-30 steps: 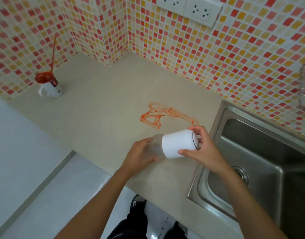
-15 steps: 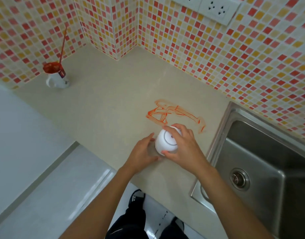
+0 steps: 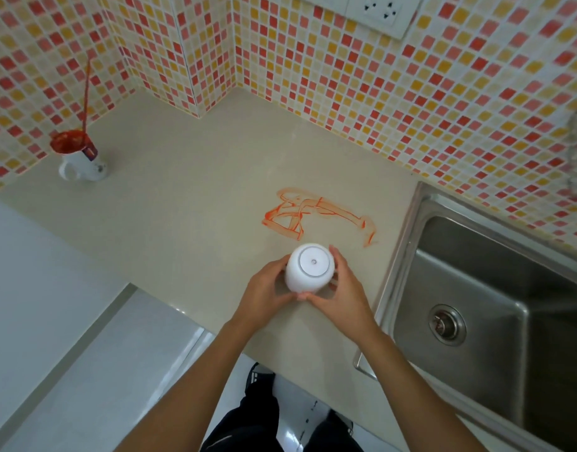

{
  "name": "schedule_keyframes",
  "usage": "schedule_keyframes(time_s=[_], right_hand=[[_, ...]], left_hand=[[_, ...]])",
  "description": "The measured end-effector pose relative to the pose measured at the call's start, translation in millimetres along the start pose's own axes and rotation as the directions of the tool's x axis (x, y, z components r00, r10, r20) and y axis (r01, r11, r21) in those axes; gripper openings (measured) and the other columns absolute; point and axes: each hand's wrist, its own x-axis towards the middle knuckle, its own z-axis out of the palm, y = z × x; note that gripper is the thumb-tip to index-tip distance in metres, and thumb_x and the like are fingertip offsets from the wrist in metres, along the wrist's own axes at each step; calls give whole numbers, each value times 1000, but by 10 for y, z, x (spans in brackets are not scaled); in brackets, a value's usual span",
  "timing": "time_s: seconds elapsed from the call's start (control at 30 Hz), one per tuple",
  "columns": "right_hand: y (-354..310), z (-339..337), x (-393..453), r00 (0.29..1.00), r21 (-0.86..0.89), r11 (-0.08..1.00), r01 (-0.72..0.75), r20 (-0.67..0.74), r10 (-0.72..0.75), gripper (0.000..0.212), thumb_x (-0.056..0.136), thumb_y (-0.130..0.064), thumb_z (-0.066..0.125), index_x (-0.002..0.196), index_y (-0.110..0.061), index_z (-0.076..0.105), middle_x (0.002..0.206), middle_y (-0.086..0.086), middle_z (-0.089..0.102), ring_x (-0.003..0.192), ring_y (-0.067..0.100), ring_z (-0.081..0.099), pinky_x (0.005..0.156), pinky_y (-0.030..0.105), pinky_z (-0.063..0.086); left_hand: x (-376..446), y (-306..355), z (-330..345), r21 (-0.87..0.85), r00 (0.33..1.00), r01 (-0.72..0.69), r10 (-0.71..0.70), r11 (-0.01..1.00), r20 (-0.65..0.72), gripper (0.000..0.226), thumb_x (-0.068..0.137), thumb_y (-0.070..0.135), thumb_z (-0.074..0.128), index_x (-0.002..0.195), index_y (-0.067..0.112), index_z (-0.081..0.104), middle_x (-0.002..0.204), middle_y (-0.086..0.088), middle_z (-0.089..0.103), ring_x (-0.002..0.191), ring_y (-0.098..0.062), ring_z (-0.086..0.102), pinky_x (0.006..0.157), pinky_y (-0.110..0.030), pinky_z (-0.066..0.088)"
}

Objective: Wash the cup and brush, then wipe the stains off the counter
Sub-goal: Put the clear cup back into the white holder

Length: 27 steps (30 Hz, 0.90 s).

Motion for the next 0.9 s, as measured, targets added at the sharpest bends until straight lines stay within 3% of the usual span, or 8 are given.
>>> schedule_keyframes(time_s=[0.1, 0.23, 0.3, 0.43, 0.57, 0.67, 0.73, 0.9], right_hand=[[132, -18, -1, 998, 59, 997, -40, -45, 43, 83, 68, -30, 86, 132, -45, 36, 120, -33, 50, 113, -1, 53, 101, 27, 46], [183, -141, 98, 995, 54, 996, -75, -65, 78, 84, 72, -25, 84, 142, -26, 38, 121, -20, 53, 111, 2, 54, 89, 7, 40], [199, -201, 153, 994, 44, 996, -76, -70, 79, 82, 73, -22, 83, 142, -24, 39, 120, -16, 56, 110, 3, 55, 87, 4, 40], [307, -296, 185, 995, -76, 994, -80, -59, 76, 84, 80, -18, 76, 148, -28, 28, 139, -3, 52, 125, 14, 51, 104, 33, 43], [420, -595, 58, 986, -79, 990, -115, -128, 104, 85, 82, -15, 72, 151, -29, 24, 149, 3, 42, 134, 18, 43, 109, 38, 38], [473, -1043, -97, 974, -102, 992, -80, -218, 56, 74, 85, -20, 71, 148, -25, 32, 148, -1, 43, 136, 16, 40, 112, 36, 35], [473, -1441, -190, 955, -119, 991, -55, -295, 17, 70, 87, -26, 69, 147, -25, 33, 148, -3, 44, 135, 15, 40, 111, 36, 35], [250, -2572, -386, 820, -201, 978, 48, -551, -153, 66, 91, -26, 63, 148, -27, 29, 144, -4, 47, 131, 11, 43, 108, 31, 37]], left_hand=[[120, 80, 70, -2, 999, 0, 1, 1000, 40, 73, 69, 35, 84, 133, 25, 52, 124, 13, 60, 108, 0, 55, 88, -1, 37], [278, 179, 144, -3, 998, 6, -6, 1000, 68, 74, 68, 32, 84, 133, 24, 51, 120, 10, 63, 107, -7, 58, 91, -16, 45], [352, 231, 171, 13, 997, 9, -10, 1000, 82, 73, 68, 26, 84, 133, 22, 52, 117, 11, 62, 106, -9, 58, 89, -16, 44], [391, 216, 134, 148, 992, 22, -39, 989, 118, 75, 73, -6, 64, 141, 18, 43, 136, -1, 54, 124, -21, 52, 100, -22, 39], [306, 285, -43, 299, 997, 79, -79, 951, -11, 76, 79, -8, 58, 148, 11, 31, 149, -10, 40, 133, -27, 42, 108, -30, 32], [393, 574, -112, 367, 989, -8, 61, 930, -133, 70, 78, -10, 59, 142, 7, 39, 145, -13, 44, 132, -29, 42, 106, -27, 30], [555, 883, -45, 393, 970, -55, 142, 918, -196, 63, 77, -11, 59, 137, 4, 46, 141, -17, 47, 130, -34, 44, 108, -35, 33], [907, 2113, 716, 458, 876, -327, 447, 827, -181, 50, 93, 11, 55, 141, 9, 42, 151, -10, 36, 140, -26, 31, 114, -36, 25]])
